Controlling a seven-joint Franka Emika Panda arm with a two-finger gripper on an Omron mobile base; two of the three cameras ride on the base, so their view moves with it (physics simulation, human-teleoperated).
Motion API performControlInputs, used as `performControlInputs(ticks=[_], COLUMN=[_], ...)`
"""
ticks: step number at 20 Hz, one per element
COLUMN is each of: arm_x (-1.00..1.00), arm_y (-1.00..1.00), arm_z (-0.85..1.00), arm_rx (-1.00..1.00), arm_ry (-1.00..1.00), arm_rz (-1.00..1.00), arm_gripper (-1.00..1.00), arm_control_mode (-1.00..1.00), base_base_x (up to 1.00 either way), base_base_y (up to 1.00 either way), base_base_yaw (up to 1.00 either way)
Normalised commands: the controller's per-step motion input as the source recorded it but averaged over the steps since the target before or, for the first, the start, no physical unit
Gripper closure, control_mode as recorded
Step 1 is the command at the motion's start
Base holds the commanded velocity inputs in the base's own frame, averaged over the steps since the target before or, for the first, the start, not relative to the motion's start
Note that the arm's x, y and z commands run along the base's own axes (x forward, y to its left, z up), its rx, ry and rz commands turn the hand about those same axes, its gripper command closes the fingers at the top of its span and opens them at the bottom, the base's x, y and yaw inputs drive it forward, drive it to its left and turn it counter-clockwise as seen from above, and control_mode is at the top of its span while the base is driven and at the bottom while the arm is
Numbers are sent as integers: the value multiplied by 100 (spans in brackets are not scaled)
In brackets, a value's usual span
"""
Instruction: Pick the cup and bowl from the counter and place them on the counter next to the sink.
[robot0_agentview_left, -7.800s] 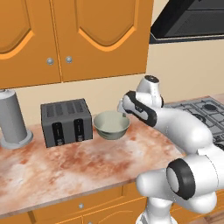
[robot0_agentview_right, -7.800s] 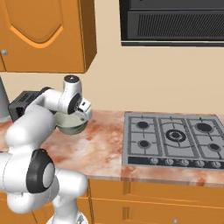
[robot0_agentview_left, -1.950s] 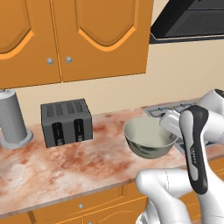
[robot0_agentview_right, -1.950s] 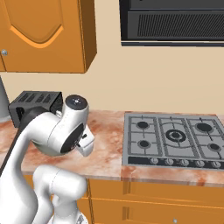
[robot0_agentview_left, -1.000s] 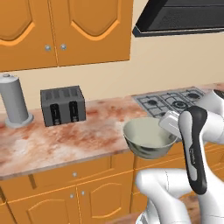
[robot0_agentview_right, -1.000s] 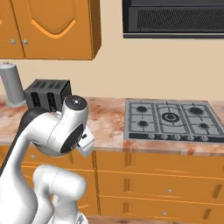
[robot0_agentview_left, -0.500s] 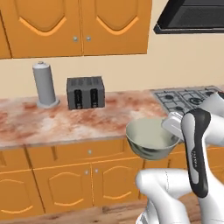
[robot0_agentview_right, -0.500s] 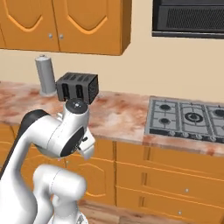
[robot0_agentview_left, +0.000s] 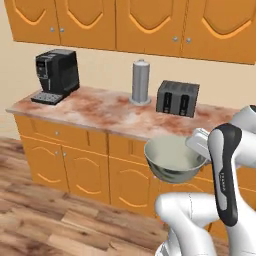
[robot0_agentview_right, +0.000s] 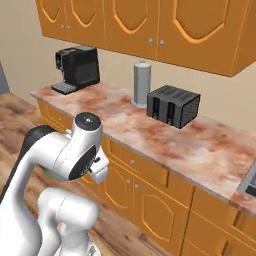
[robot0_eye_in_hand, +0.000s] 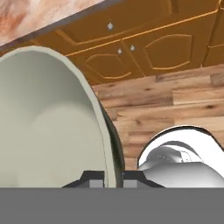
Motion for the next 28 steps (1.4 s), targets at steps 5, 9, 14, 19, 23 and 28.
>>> performControlInputs(ticks=[5, 9, 14, 19, 23, 28], arm_x=[0, 0, 0, 0, 0, 0], arm_y=[0, 0, 0, 0, 0, 0], arm_z=[0, 0, 0, 0, 0, 0], arm_rx=[0, 0, 0, 0, 0, 0], arm_ry=[0, 0, 0, 0, 0, 0], arm_rz=[0, 0, 0, 0, 0, 0], arm_gripper=[100, 100, 100, 100, 100, 100], arm_control_mode=[100, 100, 100, 100, 100, 100], base_base_x=[-42, -42, -33, -19, -10, -12], base_base_y=[40, 39, 30, 33, 30, 18], base_base_yaw=[75, 78, 81, 84, 86, 89])
